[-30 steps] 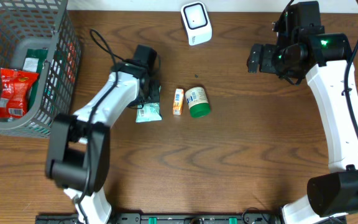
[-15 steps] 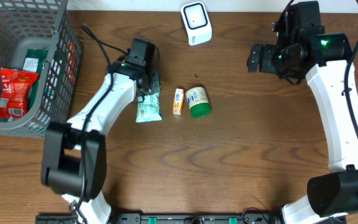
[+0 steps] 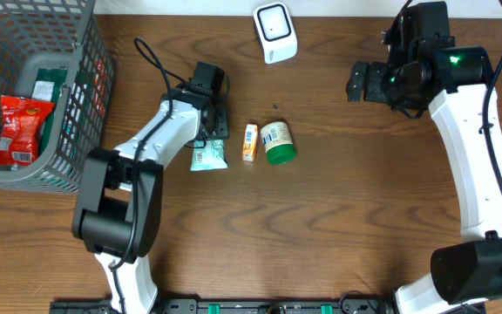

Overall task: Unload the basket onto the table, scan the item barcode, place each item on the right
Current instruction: 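Lower the light-green packet onto the table and open the left gripper, then retract the left arm back into the grey basket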

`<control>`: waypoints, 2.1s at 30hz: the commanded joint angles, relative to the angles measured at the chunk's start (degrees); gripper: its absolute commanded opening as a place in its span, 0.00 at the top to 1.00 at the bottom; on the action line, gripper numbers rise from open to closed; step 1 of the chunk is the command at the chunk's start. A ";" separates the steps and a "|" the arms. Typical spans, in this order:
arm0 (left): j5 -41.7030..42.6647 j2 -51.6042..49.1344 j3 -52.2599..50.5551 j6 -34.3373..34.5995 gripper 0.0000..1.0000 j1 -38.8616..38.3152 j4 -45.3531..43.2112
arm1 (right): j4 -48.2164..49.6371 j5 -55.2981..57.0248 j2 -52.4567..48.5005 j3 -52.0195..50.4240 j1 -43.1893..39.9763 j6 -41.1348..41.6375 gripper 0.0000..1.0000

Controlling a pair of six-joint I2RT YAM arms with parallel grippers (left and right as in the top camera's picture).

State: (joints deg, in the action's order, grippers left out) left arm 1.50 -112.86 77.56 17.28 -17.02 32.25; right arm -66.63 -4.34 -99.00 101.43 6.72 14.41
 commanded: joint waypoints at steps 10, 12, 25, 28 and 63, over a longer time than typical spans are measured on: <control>-0.09 11.61 -0.44 6.86 0.87 0.04 9.44 | -0.04 -0.26 -0.24 0.98 0.13 -0.55 0.01; 2.60 10.71 -1.97 6.82 0.93 -0.24 10.01 | -0.04 -0.24 -0.24 0.98 0.11 -0.55 0.01; 6.03 4.39 -9.46 7.04 0.92 -1.84 3.80 | -0.04 -0.26 -0.24 0.98 0.11 -0.55 0.01; 6.03 3.08 -9.62 7.04 0.92 -1.84 4.26 | -0.04 -0.24 -0.24 0.98 0.11 -0.55 0.01; -16.20 23.10 29.22 -7.85 0.10 30.12 21.11 | -0.04 -0.26 -0.24 0.98 0.13 -0.55 0.01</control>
State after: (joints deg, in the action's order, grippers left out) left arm -10.41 -87.13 106.98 10.83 8.08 53.25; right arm -66.63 -4.34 -99.00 101.43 6.72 14.41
